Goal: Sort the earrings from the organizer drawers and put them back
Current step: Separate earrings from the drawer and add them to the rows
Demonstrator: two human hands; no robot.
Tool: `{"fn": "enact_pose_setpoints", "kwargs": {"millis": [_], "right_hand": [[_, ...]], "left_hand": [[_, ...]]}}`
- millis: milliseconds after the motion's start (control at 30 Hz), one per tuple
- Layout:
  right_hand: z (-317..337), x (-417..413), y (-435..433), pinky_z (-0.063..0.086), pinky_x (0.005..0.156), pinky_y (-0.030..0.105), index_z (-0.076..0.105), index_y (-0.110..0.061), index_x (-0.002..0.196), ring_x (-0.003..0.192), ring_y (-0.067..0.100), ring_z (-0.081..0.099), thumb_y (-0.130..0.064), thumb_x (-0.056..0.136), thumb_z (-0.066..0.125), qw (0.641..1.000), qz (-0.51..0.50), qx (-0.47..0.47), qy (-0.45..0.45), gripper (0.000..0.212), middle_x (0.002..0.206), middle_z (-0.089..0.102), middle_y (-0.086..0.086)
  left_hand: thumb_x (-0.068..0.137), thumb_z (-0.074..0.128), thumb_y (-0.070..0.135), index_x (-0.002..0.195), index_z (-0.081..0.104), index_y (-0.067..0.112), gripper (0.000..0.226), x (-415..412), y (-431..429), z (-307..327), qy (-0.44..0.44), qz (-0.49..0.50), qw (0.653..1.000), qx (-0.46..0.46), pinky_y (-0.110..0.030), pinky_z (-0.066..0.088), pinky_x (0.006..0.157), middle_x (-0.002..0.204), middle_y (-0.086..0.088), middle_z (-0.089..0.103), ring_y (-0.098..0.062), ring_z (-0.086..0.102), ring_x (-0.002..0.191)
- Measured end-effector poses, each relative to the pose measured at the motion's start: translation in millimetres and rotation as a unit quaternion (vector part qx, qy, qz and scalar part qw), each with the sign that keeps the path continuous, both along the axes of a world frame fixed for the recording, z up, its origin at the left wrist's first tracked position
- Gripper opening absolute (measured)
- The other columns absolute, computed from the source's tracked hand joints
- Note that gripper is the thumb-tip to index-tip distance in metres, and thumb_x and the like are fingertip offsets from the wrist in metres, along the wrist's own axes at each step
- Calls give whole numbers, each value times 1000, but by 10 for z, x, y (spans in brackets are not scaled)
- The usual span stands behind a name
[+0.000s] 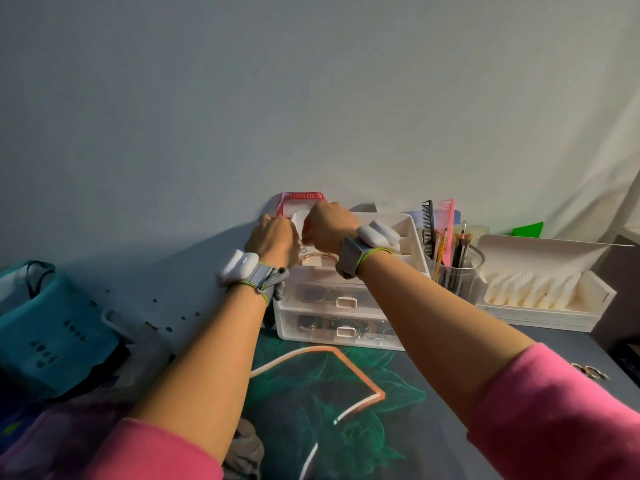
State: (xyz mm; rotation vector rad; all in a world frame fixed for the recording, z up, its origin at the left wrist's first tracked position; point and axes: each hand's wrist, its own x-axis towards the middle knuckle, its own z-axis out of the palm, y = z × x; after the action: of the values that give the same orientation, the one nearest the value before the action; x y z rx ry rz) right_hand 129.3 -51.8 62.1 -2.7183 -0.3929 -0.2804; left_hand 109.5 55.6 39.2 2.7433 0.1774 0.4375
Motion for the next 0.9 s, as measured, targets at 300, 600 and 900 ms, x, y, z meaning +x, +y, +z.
{"fn": "enact_pose_setpoints", "kwargs": {"millis": [300,600,900], "right_hand": [[42,53,136,38,66,28,64,-5,111,95,28,62,-10,89,58,998,16,-47,33,23,115,66,12],[-9,34,151,44,78,30,61,-3,113,109,28,62,-3,91,51,999,-15,-48,21,25,119,64,14],[-74,77,106,36,70,29,63,-1,107,97,29,62,-3,89,51,999,4,-30,21,22,111,65,16]], "left_hand": [[88,55,26,107,68,15,26,246,62,-55,32,-31,998,36,-40,49,75,113,-17,63,-40,61,97],[85,60,13,110,69,11,26,278,35,-107,0,-18,999,41,-38,46,78,120,-17,59,-39,59,106],[83,66,16,115,66,5,33,242,1,-98,8,-26,998,48,-40,44,88,126,-19,49,-40,50,115]]}}
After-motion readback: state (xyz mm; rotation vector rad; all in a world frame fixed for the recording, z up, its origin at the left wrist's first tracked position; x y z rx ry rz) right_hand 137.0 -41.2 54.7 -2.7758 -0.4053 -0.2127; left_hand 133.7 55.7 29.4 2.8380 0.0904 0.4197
